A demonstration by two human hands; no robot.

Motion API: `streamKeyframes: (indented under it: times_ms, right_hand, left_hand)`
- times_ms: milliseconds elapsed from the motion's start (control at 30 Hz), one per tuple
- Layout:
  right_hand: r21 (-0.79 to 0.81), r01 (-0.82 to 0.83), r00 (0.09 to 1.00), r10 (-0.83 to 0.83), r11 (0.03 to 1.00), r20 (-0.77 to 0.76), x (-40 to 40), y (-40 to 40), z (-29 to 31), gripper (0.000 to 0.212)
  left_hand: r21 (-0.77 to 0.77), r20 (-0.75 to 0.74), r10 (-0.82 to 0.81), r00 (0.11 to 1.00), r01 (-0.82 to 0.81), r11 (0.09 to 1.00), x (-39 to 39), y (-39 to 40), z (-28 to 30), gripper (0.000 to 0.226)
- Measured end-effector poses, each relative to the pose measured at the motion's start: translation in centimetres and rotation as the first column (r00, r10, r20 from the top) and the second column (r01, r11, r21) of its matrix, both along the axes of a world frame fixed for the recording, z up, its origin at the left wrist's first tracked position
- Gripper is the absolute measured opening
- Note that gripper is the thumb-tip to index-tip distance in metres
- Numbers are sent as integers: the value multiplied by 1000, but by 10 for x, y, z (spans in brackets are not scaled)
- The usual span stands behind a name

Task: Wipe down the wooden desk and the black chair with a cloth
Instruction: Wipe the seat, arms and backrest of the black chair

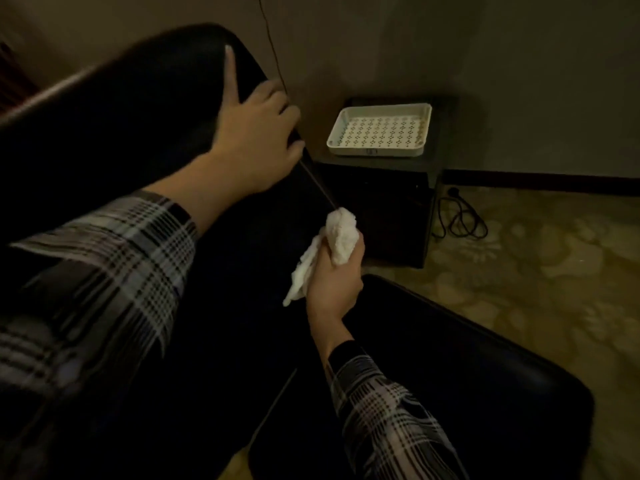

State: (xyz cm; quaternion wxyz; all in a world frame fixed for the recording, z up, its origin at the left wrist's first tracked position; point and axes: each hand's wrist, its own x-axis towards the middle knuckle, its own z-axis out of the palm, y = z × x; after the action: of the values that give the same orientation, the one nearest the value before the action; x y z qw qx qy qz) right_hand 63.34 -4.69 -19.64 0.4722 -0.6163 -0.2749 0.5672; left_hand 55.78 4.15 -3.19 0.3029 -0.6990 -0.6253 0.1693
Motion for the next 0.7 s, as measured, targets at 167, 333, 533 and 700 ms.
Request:
streamKeyframes:
  times_ms: [167, 333, 533, 700]
  right_hand:
    - [-203, 159, 974, -187, 966, -129, -18, 1, -29, 36]
    - [-278, 122, 976, -166, 953, -143, -23, -4, -43, 41]
    - [-306, -243, 970, 233, 921, -68, -1, -49, -66, 40]
    - [92, -440, 898, 437, 893, 50, -29, -141, 6, 52]
  left_hand:
    - [149, -1, 87, 996, -86, 985, -5, -6, -31, 61]
    - [186, -16, 174, 985, -168, 968, -22, -21, -37, 67]
    - [156, -79, 325, 943, -310, 938, -39, -51, -35, 76]
    - [132, -53, 412, 910, -403, 906, -47, -70, -31, 75]
